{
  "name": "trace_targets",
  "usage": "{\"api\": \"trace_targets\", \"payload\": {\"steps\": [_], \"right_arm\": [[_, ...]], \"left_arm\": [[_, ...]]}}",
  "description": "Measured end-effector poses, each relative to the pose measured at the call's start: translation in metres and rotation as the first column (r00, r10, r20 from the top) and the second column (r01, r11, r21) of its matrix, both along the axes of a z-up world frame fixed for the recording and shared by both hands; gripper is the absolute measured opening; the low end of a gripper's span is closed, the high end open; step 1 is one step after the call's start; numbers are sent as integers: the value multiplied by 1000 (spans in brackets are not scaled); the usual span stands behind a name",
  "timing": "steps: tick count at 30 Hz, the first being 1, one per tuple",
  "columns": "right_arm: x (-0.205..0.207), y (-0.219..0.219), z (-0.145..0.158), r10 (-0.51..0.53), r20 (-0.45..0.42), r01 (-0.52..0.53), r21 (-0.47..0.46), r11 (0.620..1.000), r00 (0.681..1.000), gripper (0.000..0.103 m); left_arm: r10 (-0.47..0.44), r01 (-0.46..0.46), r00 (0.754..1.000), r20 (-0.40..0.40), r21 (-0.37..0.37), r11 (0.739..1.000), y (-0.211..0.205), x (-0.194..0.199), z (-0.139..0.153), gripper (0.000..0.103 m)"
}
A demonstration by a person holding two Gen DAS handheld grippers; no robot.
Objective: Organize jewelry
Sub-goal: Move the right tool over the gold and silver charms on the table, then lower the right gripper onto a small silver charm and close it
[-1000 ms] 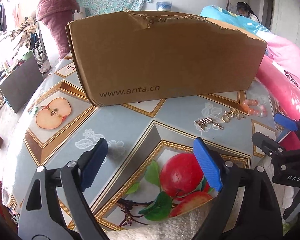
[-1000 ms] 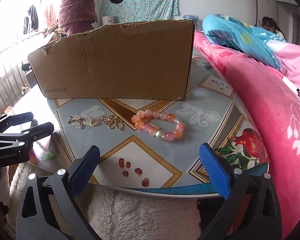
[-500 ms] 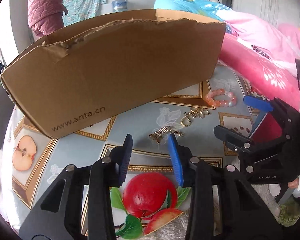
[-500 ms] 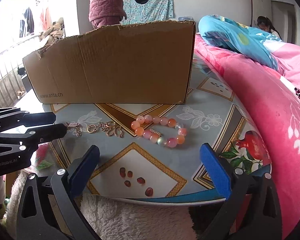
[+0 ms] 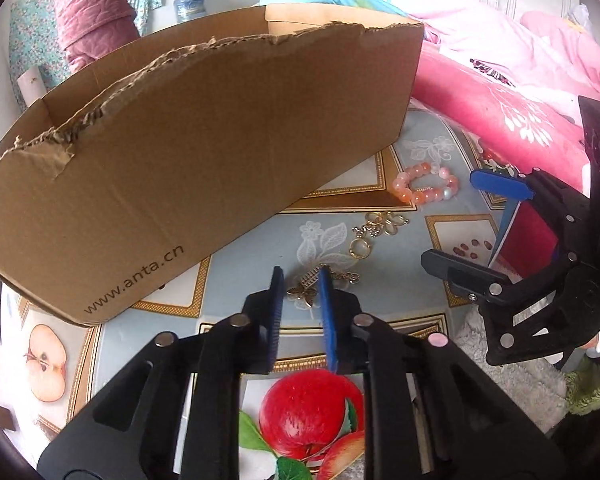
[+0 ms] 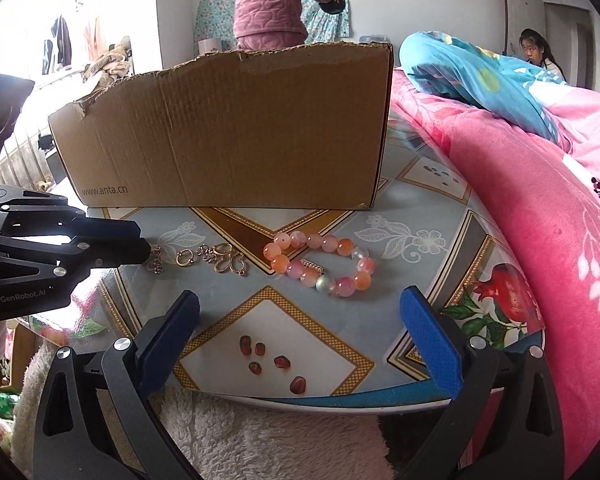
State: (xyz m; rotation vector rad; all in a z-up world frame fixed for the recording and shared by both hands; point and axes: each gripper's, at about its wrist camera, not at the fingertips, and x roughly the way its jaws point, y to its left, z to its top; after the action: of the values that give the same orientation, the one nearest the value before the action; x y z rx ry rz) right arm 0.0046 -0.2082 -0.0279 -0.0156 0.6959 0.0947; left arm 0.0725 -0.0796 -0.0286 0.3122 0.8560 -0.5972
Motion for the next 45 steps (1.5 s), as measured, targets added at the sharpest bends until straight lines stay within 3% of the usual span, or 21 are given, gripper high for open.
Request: {"api": "trace_targets", "payload": {"steps": [13,22,27,29,32,34,39,45], "right_arm": [[1,0,0,3,-4,-3,-1,1000,1000,98],[0,-1,7,14,-68,-14,-11,1000,998,98],[-20,17,38,130,57,-129,-22,991,990,97],[-19,28,50,195,82,-196,13,980,977,92],[-1,44,55,256,50,-259,63,964,965,76],[13,54,52,292,8,-292,85,953,956,57],[34,80,40,384,-82,-383,32,923,920,35],[46,94,27,427,-177,-439,-36,898,887,30]], "left_arm": [[100,-100,995,-15,-7,995,14,-7,2,13],[276,-278,960,-33,-106,955,53,-11,10,13],[328,-329,944,-32,-128,935,70,-12,10,13],[343,-344,939,-33,-139,929,76,-11,10,13],[365,-366,930,-37,-156,917,85,-9,9,13],[376,-376,926,-35,-168,911,90,-10,9,13],[383,-386,922,-54,-196,901,94,-7,4,13],[361,-367,930,-70,-216,905,92,-5,1,13]]}}
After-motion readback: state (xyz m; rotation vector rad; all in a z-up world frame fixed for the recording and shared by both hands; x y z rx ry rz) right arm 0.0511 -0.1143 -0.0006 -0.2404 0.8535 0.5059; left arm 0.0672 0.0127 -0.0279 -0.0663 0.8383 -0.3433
